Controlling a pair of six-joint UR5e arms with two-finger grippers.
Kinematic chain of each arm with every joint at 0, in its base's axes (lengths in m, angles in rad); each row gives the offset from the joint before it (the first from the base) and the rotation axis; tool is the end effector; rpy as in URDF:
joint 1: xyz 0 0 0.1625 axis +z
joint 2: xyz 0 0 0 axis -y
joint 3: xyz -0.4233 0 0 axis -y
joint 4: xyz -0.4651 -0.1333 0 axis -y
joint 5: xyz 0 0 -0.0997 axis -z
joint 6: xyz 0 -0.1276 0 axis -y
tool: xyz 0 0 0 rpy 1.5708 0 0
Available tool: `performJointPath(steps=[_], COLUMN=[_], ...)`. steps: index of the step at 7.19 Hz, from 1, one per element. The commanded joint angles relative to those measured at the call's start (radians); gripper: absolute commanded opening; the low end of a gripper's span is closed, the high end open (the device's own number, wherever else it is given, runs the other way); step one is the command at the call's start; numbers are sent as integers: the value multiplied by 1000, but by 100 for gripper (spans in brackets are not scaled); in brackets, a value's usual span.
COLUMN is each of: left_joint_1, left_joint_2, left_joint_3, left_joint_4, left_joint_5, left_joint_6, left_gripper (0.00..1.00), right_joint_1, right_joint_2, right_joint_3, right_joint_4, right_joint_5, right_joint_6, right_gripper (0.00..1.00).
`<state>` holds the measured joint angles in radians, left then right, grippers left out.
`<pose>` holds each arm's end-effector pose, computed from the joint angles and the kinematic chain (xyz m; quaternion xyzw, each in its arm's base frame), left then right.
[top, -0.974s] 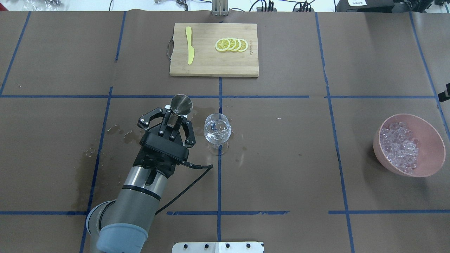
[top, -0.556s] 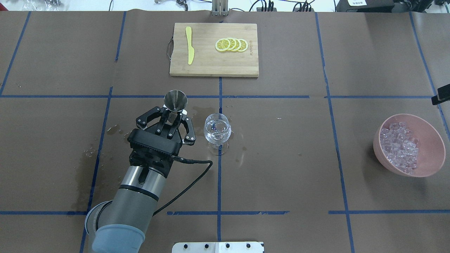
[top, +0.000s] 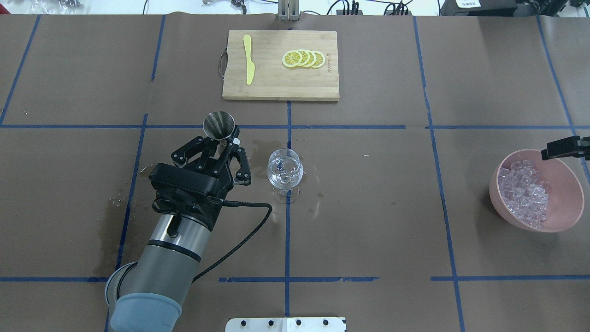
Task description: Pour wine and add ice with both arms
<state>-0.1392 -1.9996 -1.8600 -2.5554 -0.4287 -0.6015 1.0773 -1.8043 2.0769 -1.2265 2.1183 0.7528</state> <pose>0.5257 -0.3254 0.1357 0.6359 0.3506 -0.1485 0.6713 -0.1753 -0.4670 0.4803 0.0870 -0.3797 0.0372 0.9202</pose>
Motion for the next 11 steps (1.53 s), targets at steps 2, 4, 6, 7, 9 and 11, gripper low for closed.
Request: performJointPath(steps=[2, 4, 6, 7, 9, 11], left_joint_1=[-3, -8, -19, -23, -34, -48], left_joint_2=[39, 111, 146, 165, 211, 265], left_joint_3=[-2, -4, -5, -5, -31, -60], left_joint_4=[0, 0, 0, 0, 0, -2], left_joint_5=[-4, -30, -61, -64, -97, -139], left_joint_6=[-170, -275, -365, -365, -365, -368], left_gripper=[0, 0, 0, 0, 0, 0], right_joint_1=[-77, -108, -144, -152, -177, -189], right_joint_2=[-21, -24, -52, -56, -56, -55], right_joint_3=[-24, -41, -79, -90, -118, -133], right_joint_4=[39, 51, 163, 179, 180, 180], right_joint_5=[-72, -96, -110, -113, -119, -121], right_joint_6=[25, 31, 78, 82, 82, 82], right_gripper=[100, 100, 99, 97, 96, 92])
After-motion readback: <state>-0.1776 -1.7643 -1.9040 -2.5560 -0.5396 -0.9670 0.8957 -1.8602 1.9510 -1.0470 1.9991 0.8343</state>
